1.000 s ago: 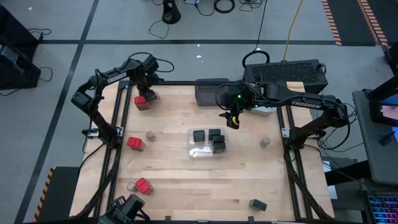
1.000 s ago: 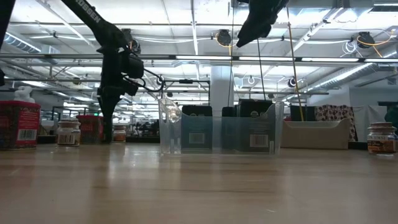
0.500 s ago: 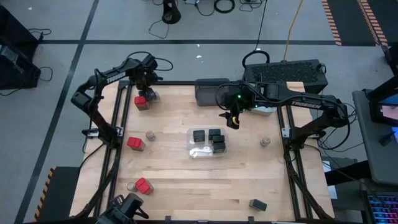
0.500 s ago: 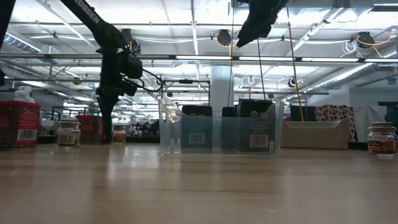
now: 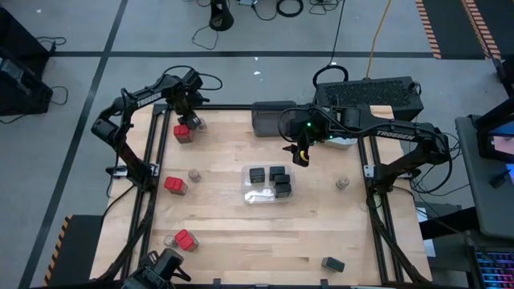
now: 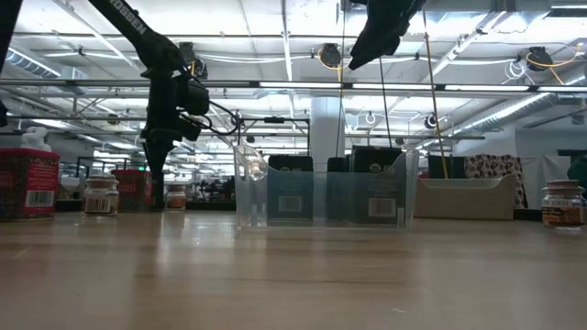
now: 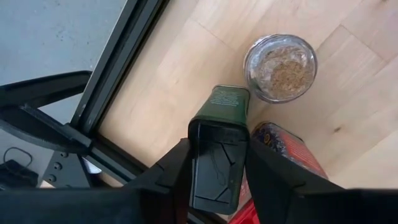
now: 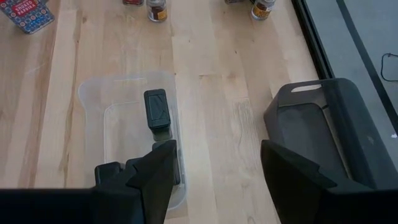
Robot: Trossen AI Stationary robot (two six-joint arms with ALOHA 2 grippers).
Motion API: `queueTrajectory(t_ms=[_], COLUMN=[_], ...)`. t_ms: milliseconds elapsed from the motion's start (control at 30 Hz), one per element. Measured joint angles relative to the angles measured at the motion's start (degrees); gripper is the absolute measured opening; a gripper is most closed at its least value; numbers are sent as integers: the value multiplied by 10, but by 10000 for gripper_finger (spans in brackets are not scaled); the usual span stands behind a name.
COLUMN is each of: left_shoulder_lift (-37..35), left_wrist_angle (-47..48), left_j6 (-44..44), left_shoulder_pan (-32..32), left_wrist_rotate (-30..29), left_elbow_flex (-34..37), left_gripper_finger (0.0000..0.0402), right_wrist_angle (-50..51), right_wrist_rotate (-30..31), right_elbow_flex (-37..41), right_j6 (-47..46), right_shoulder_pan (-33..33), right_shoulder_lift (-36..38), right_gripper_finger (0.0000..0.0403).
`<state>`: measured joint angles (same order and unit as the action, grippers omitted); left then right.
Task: Sort spices by type
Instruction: Put the black seasoning can into the transparent bin
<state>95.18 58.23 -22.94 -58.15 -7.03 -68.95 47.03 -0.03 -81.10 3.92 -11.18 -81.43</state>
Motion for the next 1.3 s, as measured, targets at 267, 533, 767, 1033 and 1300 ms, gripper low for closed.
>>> queueTrajectory(t_ms=[267,533,767,1033,1300], left_shoulder_lift=[-7,-27,-58,-88,-94], left_wrist_angle=[9,12,10,10,26], left_j6=[-2,-4,-4,-3,-3], left_shoulder_pan=[0,0,0,0,0], left_wrist_rotate=[-6,-12,-25,-25,45], left_elbow_flex=[0,-7,-7,-7,-7], left_gripper_finger=[126,81,10,19,28], right_wrist_angle=[0,0,0,-1,-1], right_wrist_rotate=[0,0,0,0,0], right_elbow_flex=[0,0,0,0,0], right_j6=[0,0,4,12,12], right_shoulder_pan=[0,0,0,0,0], right_shoulder_lift=[0,0,0,0,0], right_gripper_finger=[215,215,215,215,215])
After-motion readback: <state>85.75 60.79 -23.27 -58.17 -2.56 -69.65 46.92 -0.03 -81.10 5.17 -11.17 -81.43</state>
